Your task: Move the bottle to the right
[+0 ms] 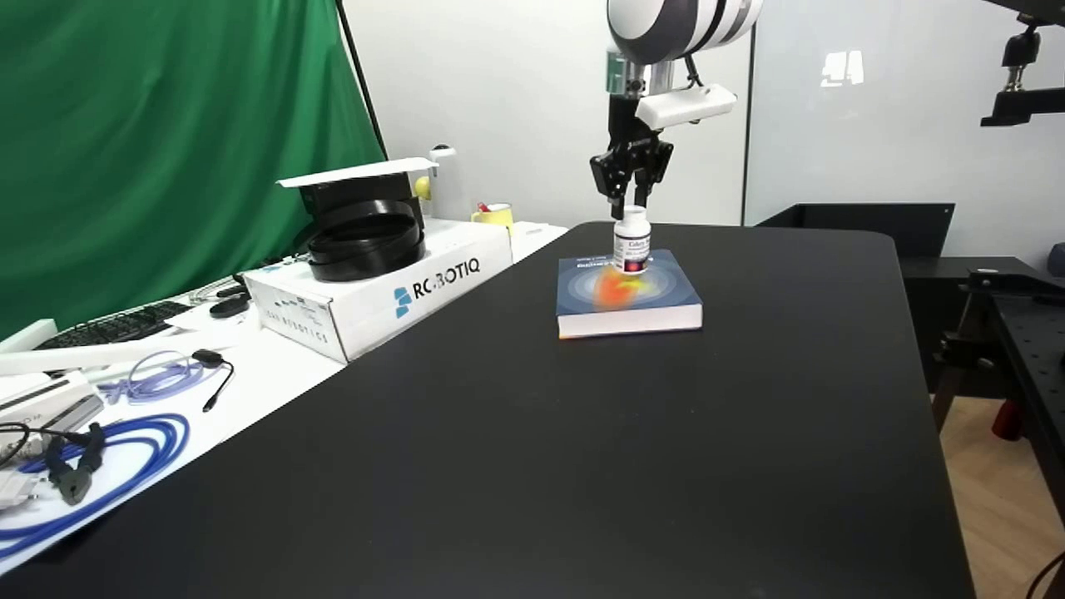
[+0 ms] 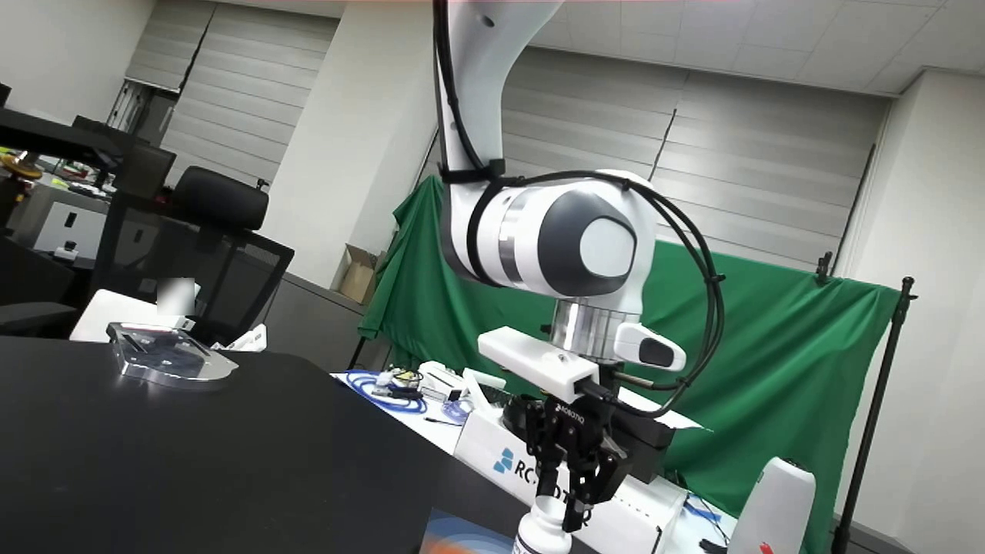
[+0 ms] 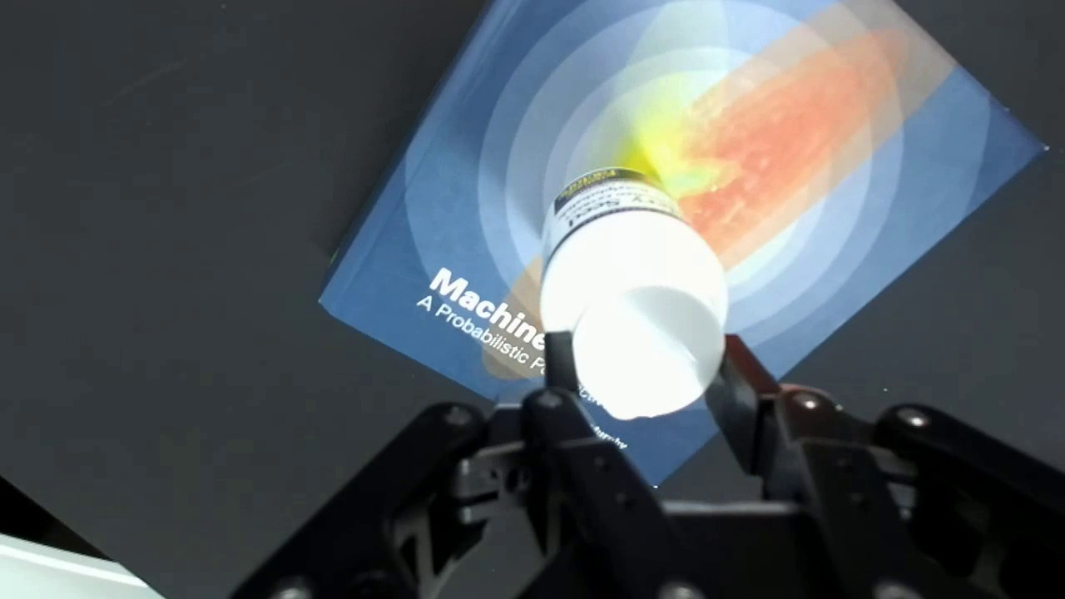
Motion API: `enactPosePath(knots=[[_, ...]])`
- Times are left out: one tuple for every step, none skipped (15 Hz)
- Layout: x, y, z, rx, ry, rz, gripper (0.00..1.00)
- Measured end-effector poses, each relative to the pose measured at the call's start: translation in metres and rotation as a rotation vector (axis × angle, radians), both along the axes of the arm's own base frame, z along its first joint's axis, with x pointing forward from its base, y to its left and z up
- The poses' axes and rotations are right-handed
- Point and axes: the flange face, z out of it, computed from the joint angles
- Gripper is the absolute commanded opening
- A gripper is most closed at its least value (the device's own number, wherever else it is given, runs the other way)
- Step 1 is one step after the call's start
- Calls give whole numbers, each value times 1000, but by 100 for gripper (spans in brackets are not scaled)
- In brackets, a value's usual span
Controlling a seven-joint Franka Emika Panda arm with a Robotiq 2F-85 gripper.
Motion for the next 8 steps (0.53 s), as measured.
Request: enactPosePath(knots=[[0,-1,-2,11,-1,-9,19],[0,-2,-4,18,-2,-16,19],[-1,-3,-7,21,1,-21,19],[-2,-4,-9,24,4,-26,19],[-2,-6,-11,28,6,-31,19],[-2,-7,-11,29,5,-35,40],[-2,-8,-11,29,5,-37,69],[-2,-9,-11,30,6,-38,69]])
